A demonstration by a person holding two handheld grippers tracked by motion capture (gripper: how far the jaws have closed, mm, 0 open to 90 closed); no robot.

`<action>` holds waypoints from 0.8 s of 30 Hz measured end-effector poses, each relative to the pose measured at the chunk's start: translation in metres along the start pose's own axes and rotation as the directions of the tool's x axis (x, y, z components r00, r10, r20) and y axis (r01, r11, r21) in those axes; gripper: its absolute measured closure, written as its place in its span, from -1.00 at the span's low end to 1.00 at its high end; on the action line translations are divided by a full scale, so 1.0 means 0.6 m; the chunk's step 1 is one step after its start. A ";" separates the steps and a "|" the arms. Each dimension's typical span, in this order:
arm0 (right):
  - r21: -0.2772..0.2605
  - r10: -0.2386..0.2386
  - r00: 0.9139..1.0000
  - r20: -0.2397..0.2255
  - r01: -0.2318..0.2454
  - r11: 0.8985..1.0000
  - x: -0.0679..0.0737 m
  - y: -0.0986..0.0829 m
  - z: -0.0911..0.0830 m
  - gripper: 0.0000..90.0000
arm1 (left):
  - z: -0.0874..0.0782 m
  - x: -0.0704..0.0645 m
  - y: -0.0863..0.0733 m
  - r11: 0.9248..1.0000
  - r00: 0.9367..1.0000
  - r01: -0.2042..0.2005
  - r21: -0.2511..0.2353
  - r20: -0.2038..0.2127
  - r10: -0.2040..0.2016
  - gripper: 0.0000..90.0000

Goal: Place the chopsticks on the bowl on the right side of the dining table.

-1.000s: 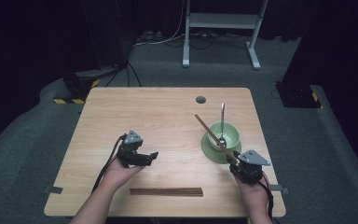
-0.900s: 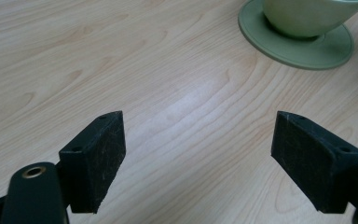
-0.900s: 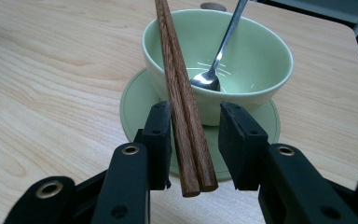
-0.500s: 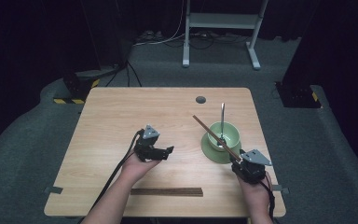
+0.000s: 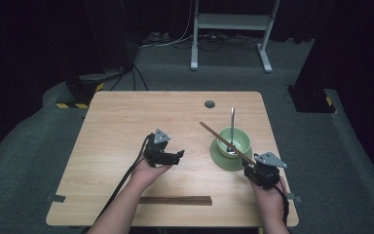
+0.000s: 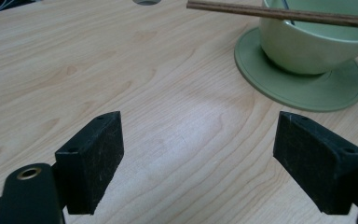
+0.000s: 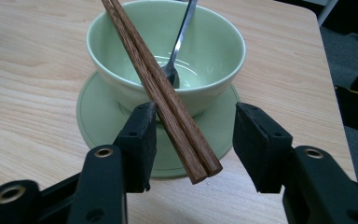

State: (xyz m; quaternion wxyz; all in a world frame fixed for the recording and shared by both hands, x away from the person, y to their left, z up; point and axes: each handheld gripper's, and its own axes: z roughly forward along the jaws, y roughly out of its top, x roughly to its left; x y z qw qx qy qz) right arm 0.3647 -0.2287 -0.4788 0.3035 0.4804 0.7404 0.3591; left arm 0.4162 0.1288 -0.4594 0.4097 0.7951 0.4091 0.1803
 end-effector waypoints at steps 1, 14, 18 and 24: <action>0.002 -0.005 1.000 0.003 0.005 1.000 0.001 0.000 0.000 0.06 | 0.001 0.000 0.002 1.000 1.000 0.001 0.007 0.007 -0.001 -0.65; -0.004 0.022 1.000 0.021 -0.022 1.000 -0.026 -0.006 -0.001 0.02 | 0.033 -0.012 0.018 1.000 1.000 0.009 0.008 -0.018 -0.009 -0.67; -0.010 0.035 0.999 0.032 -0.035 0.999 -0.039 -0.008 -0.004 0.02 | 0.052 -0.013 0.021 1.000 0.999 0.023 -0.009 -0.030 -0.024 -0.67; -0.009 0.042 0.999 0.035 -0.041 0.999 -0.054 -0.007 0.000 0.04 | 0.084 -0.020 0.024 0.999 0.999 0.041 -0.004 -0.030 -0.041 -0.65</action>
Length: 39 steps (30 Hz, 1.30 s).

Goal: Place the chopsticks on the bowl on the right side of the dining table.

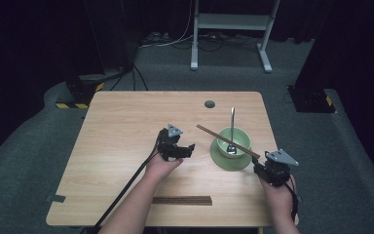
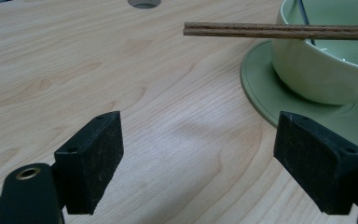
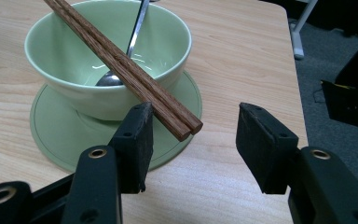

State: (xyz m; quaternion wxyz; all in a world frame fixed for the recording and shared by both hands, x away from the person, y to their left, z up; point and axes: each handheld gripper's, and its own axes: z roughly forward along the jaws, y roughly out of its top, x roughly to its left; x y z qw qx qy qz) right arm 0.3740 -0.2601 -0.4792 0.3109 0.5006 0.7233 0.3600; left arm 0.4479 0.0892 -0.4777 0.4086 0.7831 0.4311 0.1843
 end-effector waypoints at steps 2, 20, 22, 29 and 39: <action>-0.001 -0.001 1.000 -0.003 0.001 1.000 -0.002 0.001 0.003 0.05 | 0.007 -0.002 0.001 1.000 1.000 0.000 -0.011 -0.009 0.000 -0.64; 0.011 -0.008 1.000 0.003 0.008 1.000 -0.032 0.026 0.028 0.16 | 0.063 -0.022 0.029 0.997 1.000 -0.018 -0.072 -0.023 0.016 -0.57; 0.014 -0.013 1.000 0.002 0.013 1.000 -0.036 0.027 0.033 0.16 | 0.067 -0.023 0.030 0.996 1.000 -0.015 -0.083 -0.022 0.013 -0.57; 0.027 -0.037 0.999 0.005 0.037 0.999 -0.043 0.034 0.045 0.18 | 0.078 -0.030 0.032 0.995 1.000 -0.030 -0.092 -0.008 0.029 -0.58; 0.031 -0.066 0.998 -0.006 0.066 0.997 -0.039 0.046 0.055 0.23 | 0.084 -0.037 0.033 0.994 0.999 -0.024 -0.109 -0.023 0.022 -0.53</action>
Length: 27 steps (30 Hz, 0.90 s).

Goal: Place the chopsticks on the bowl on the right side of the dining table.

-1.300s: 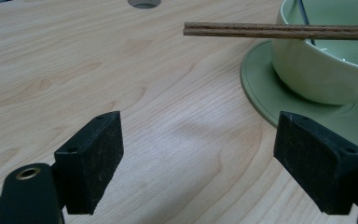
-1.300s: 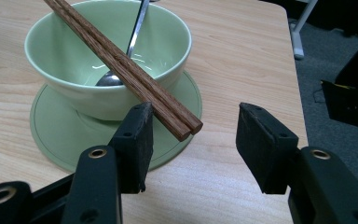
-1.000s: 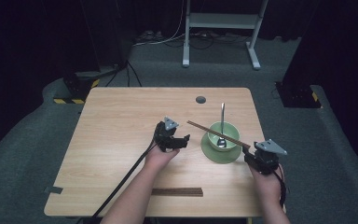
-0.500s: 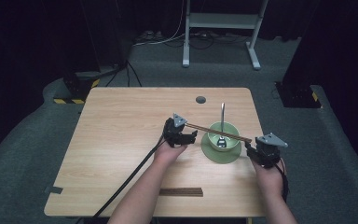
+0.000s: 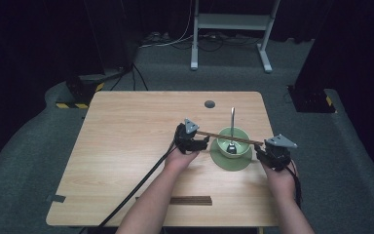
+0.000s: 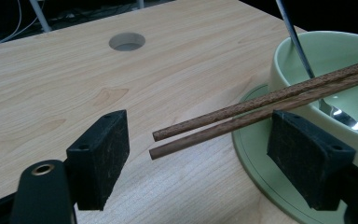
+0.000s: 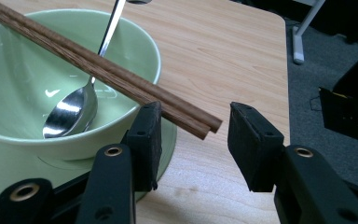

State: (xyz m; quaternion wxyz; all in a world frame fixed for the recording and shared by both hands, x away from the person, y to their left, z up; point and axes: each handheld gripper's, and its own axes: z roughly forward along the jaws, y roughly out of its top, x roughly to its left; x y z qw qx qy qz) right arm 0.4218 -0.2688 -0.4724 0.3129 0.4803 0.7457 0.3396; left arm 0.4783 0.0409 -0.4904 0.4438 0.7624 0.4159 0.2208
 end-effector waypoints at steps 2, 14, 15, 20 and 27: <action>0.000 -0.005 1.000 -0.002 0.005 1.000 0.003 0.000 0.002 0.22 | 0.001 0.000 0.000 1.000 1.000 0.007 -0.004 0.007 -0.007 -0.53; 0.006 -0.014 1.000 -0.013 0.014 1.000 0.007 -0.006 0.007 0.21 | -0.001 -0.015 0.000 1.000 1.000 -0.014 -0.005 0.020 0.014 -0.48; 0.004 -0.015 1.000 -0.010 0.015 1.000 0.008 -0.006 0.007 0.20 | -0.002 -0.016 -0.001 1.000 1.000 -0.017 -0.003 0.018 0.017 -0.49; -0.003 -0.010 1.000 -0.014 0.010 1.000 0.010 -0.013 0.003 0.19 | -0.015 -0.021 -0.005 1.000 1.000 -0.018 -0.006 0.010 0.018 -0.40; -0.013 -0.015 1.000 -0.022 0.015 1.000 0.016 -0.020 -0.009 0.19 | -0.035 -0.027 -0.019 1.000 1.000 -0.028 -0.008 0.003 0.028 -0.27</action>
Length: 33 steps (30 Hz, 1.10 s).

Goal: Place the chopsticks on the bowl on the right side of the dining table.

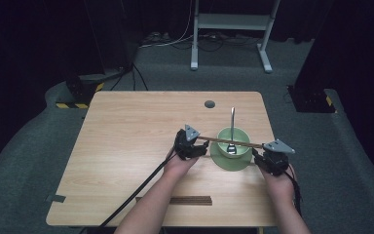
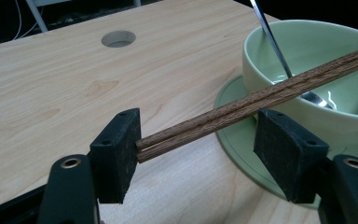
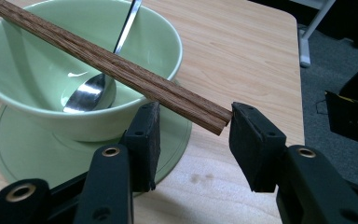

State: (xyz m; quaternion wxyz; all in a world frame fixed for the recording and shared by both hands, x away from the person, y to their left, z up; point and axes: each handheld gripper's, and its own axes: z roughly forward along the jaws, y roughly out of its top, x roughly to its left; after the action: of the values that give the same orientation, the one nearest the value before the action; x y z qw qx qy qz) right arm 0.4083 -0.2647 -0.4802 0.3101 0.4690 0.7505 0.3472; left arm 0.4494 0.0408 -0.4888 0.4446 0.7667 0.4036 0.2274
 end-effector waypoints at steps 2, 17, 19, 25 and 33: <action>0.000 -0.003 1.000 0.001 0.003 1.000 0.002 -0.002 -0.003 0.19 | -0.005 -0.002 -0.003 1.000 1.000 0.002 -0.004 -0.004 -0.002 -0.24; -0.005 -0.006 1.000 0.008 0.006 1.000 0.005 -0.007 -0.009 0.20 | -0.027 -0.010 -0.019 0.999 1.000 -0.026 -0.025 -0.016 0.026 -0.13; -0.006 -0.003 1.000 0.010 0.003 1.000 0.003 -0.006 -0.010 0.20 | -0.027 -0.010 -0.019 0.999 1.000 -0.024 -0.028 -0.015 0.023 -0.11; -0.005 0.014 1.000 0.023 -0.014 1.000 -0.008 -0.004 -0.008 0.21 | -0.026 -0.014 -0.021 0.999 1.000 -0.022 -0.029 -0.022 0.021 -0.07; -0.003 0.025 0.999 0.034 -0.025 1.000 -0.015 0.003 0.001 0.24 | -0.027 -0.016 -0.022 0.999 1.000 -0.020 -0.038 -0.014 0.020 -0.03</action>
State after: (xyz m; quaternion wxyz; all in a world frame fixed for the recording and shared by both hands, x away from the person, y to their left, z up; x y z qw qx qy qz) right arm 0.4130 -0.2725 -0.4779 0.3190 0.4839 0.7388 0.3438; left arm 0.4267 0.0445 -0.4917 0.4541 0.7605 0.3945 0.2446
